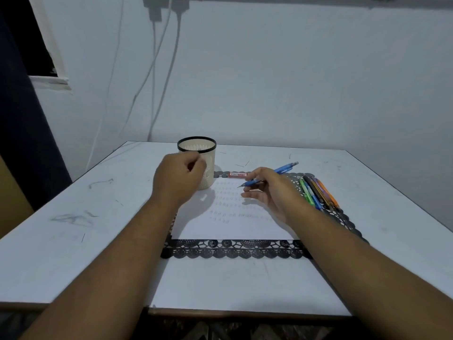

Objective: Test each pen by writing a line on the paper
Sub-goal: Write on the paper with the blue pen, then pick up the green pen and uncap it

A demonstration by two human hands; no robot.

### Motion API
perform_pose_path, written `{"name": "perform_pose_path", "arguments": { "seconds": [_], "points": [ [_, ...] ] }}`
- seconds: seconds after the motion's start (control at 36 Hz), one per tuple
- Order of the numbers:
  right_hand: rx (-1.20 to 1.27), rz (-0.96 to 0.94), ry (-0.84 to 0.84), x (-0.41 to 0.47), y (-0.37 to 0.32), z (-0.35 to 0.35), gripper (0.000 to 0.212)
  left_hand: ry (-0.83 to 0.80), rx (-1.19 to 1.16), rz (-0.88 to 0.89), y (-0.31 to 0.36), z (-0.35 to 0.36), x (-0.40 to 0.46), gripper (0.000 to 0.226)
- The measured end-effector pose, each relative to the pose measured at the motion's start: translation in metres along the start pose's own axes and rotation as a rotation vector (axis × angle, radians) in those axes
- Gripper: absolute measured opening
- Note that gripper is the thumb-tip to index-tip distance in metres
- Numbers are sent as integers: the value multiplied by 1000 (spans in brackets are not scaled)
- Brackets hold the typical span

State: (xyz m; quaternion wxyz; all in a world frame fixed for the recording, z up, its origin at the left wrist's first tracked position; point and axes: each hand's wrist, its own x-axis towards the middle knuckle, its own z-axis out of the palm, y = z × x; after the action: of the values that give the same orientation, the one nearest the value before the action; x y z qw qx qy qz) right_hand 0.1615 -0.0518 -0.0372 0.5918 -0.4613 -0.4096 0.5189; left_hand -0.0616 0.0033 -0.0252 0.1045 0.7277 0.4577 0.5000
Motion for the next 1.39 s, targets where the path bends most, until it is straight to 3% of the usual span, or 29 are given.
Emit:
{"name": "perform_pose_path", "arguments": {
  "seconds": [0.06,0.14,0.25,0.39,0.47,0.56,0.69,0.86,1.11,1.39],
  "points": [
    [-44,-13,12,2,-6,-1,23,164,-69,37,3,-2,2,27],
    [-161,-55,29,3,-13,-1,7,270,-69,37,-4,1,5,12],
    [-266,-153,103,7,-23,-2,29,240,-109,-58,-22,11,8,54],
    [-90,-165,110,20,-44,11,7,113,-156,-272,-40,27,6,103],
    [-75,-241,124,26,-58,24,16,-16,-169,-383,-43,33,6,123],
    [-167,-344,132,31,-73,39,13,-69,-198,-429,-45,36,8,133],
    [-433,-597,159,47,-83,62,19,-104,-179,-449,-53,37,12,130],
    [-761,-768,104,72,-76,80,36,-92,-163,-435,-57,39,12,118],
    [-1008,-693,86,97,-52,91,15,-85,-120,-438,-60,41,13,112],
    [-1016,-603,68,101,-33,85,15,-72,-121,-428,-61,40,12,107]
  ]
}}
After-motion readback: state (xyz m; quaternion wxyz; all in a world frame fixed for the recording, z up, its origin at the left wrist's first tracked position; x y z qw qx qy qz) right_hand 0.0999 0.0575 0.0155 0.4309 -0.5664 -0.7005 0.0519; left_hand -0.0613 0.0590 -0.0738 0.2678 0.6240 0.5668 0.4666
